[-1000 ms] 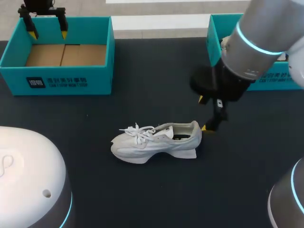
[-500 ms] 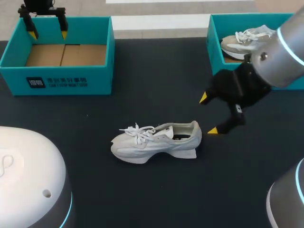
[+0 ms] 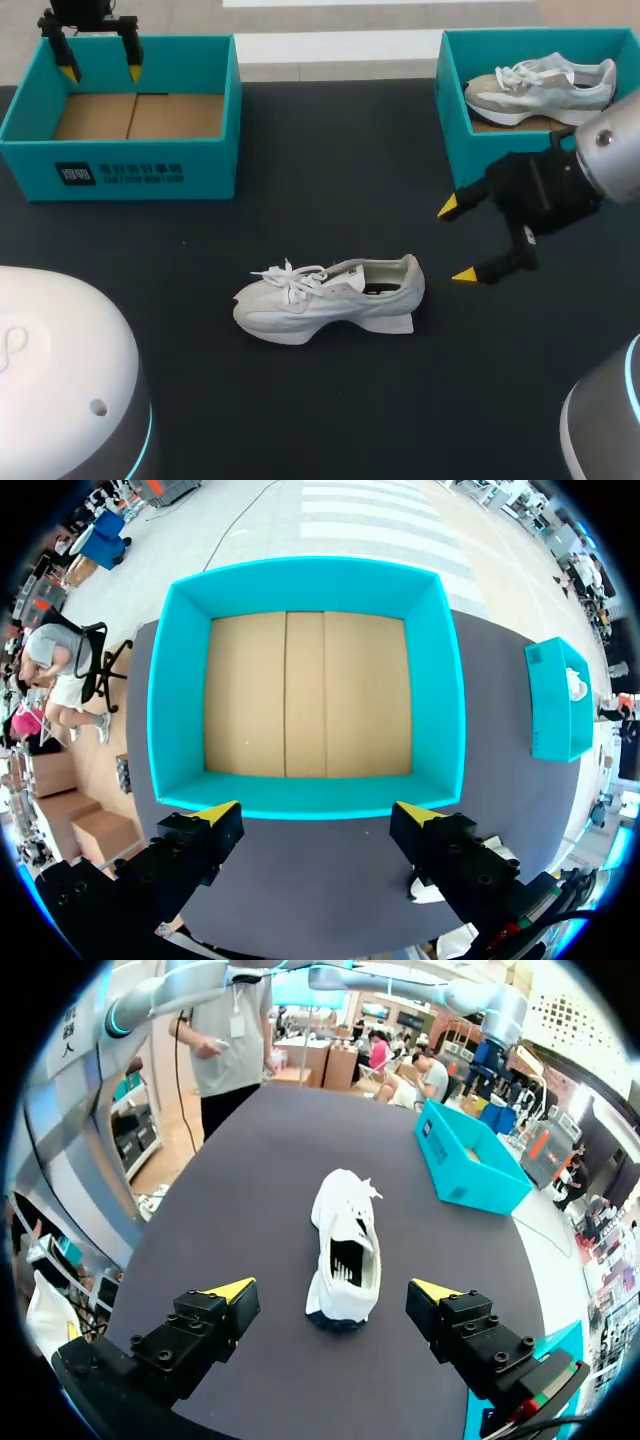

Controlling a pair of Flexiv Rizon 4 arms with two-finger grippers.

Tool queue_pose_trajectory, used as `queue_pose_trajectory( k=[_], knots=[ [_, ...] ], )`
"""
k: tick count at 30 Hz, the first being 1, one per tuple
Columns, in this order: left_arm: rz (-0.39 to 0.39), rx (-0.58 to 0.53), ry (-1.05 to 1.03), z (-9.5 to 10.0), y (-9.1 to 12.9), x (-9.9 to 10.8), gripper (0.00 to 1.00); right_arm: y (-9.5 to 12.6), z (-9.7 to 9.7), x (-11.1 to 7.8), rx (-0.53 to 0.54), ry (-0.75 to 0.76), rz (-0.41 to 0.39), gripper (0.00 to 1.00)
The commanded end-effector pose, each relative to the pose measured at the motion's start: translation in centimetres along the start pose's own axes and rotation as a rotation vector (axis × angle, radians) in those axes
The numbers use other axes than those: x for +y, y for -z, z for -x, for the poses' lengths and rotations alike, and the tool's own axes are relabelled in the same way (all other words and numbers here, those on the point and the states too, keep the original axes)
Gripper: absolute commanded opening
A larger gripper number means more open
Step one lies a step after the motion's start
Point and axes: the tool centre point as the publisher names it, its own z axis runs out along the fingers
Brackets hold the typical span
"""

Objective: Take the shoe out of the shoebox, open the shoe tongue, remove and reinsert the insole, then place the shoe into the shoebox

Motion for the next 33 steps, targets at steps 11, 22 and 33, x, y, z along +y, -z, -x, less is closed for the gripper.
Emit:
queue_pose_trajectory(
  k=[11,22,33],
  knots=[
    [0.0,-0.001,0.0,0.0,0.0,0.0,1.0,-3.1,1.2,-7.1,-0.116,-0.031,0.193,1.0],
    [0.0,-0.001,0.0,0.0,0.0,0.0,1.0,-6.0,1.0,-10.2,-0.143,-0.104,0.284,1.0],
    [0.0,-0.001,0.0,0.0,0.0,0.0,1.0,-6.0,1.0,-10.2,-0.143,-0.104,0.284,1.0]
  ],
)
